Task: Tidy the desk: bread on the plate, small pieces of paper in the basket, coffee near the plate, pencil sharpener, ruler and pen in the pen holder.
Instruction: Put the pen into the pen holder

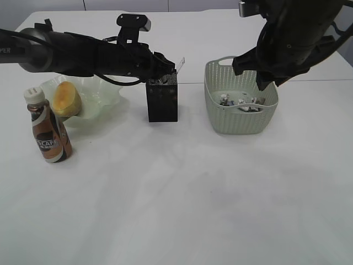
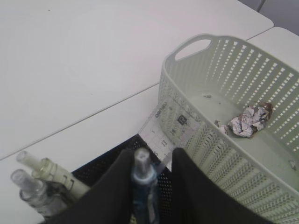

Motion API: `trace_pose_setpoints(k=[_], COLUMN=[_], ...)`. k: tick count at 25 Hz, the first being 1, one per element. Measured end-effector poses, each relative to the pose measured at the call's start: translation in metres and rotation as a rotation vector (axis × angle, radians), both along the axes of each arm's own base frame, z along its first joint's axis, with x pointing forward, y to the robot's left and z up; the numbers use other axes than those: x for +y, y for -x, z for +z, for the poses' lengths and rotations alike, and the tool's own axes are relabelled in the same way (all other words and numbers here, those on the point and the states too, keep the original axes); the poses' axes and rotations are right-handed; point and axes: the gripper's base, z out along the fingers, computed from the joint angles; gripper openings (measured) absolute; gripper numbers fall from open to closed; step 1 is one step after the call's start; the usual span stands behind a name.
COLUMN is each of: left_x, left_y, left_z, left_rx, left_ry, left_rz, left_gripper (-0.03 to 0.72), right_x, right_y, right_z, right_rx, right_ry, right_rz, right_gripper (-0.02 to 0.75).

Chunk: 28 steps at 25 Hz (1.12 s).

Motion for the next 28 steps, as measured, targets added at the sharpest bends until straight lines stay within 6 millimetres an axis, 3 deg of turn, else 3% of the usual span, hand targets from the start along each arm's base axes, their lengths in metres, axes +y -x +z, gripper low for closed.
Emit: trace_pose_setpoints(k=[3, 9, 20, 28], left_x=[0.0, 0.002, 0.006, 0.01], left_y=[0.0, -0.001, 0.001, 0.01], left_z=[0.0, 0.001, 0.037, 0.076], left_rx=[-0.001, -0.02, -0.094, -0.214], left_ry=[-0.002, -0.036, -0.035, -0.116], left_rz=[-0.001, 0.003, 0.037, -0.016], left_gripper=[0.25, 0.267, 0.267, 0.267], right_x=[0.0, 0.0, 0.0, -0.002], right_y=[0.0, 0.0, 0.0, 0.004], right_z=[0.0, 0.0, 0.0, -0.002], right_rx=[0.0, 0.002, 0.005, 0.051], right_ry=[0.0, -0.001, -0.004, 0.016], right_rz=[0.0, -0.001, -0.002, -0.019], right_gripper=[0.239, 0.239, 0.239, 0.239])
